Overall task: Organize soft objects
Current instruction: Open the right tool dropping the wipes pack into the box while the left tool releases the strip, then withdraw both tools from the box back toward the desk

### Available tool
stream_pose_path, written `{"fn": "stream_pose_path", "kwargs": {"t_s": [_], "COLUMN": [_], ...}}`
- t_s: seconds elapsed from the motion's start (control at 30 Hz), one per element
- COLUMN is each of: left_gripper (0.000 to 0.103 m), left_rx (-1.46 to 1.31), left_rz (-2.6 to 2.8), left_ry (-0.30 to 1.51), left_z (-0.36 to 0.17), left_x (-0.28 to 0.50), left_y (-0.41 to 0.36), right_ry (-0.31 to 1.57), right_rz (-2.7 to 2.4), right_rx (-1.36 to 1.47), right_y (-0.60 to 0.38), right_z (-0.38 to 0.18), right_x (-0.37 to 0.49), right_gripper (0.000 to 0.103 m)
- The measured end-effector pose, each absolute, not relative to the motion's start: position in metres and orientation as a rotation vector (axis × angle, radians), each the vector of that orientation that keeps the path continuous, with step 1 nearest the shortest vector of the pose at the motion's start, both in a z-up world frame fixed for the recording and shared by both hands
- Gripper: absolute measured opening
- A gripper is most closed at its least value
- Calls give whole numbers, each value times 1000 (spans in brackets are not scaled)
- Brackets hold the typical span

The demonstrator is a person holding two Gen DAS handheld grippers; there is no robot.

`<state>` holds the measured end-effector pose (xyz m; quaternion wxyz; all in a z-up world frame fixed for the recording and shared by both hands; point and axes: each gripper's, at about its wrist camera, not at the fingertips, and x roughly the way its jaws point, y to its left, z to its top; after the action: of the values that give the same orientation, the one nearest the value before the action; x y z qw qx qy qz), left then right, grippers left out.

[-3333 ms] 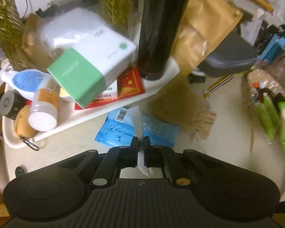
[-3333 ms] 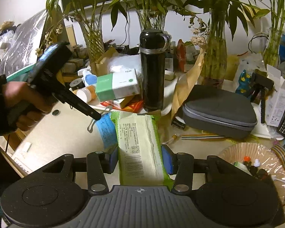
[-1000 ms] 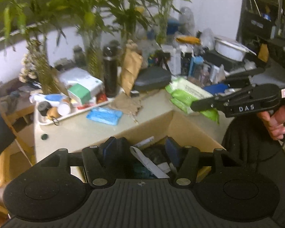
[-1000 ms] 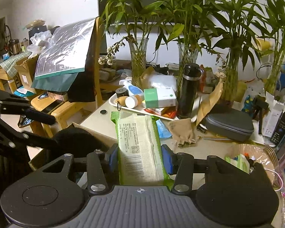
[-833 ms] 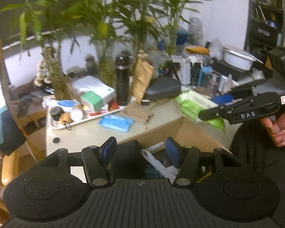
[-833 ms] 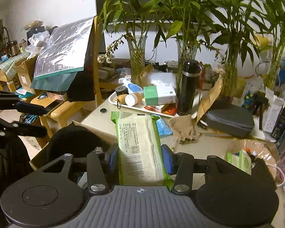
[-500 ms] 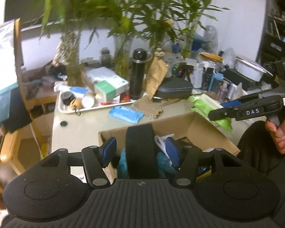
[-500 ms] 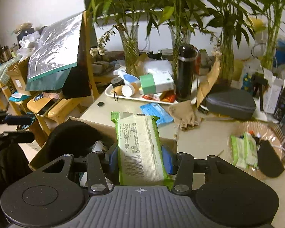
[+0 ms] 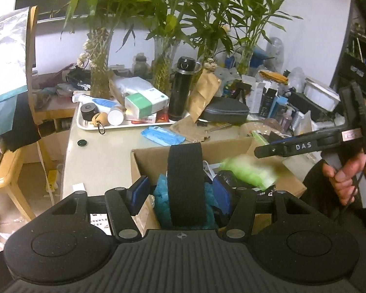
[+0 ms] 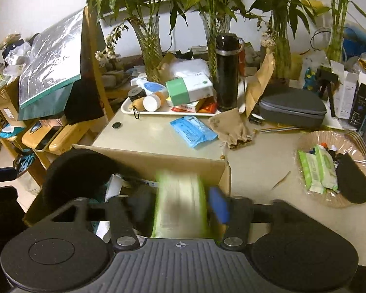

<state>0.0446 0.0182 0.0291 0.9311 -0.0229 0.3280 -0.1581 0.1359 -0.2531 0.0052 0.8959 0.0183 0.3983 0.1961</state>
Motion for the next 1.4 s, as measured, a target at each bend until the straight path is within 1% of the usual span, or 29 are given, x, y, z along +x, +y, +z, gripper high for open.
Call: {"fn": "stream_pose_path", "kwargs": {"t_s": [0.03, 0.1, 0.23, 0.47, 0.67, 1.17, 1.4], "left_gripper": [56, 56, 56, 56, 56, 56, 56], "left_rx": [-41, -39, -32, -25, -13, 37, 29], "left_rz": [-319, -318, -309, -283, -276, -261, -264], "left_ry": [673, 673, 666, 670, 670, 670, 657], "left_z": [29, 28, 28, 26, 26, 25, 27], "left_x": [45, 44, 45, 53, 55, 63, 70], "left_y": [17, 17, 16, 19, 21, 14, 15], "right_ry": [812, 786, 772, 773, 780, 798, 785], "right_rz": [403, 407, 434, 424, 407, 378, 405], "right_rx": [31, 27, 24, -91, -118, -141, -73], "right_y": [-253, -254, -258, -255, -255, -257, -264], "right_z": [5, 6, 7, 4, 6, 7, 10], "right_x": [136, 134, 130, 122, 118, 115, 119], "right_gripper": [87, 90, 103, 103, 103, 103, 103]}}
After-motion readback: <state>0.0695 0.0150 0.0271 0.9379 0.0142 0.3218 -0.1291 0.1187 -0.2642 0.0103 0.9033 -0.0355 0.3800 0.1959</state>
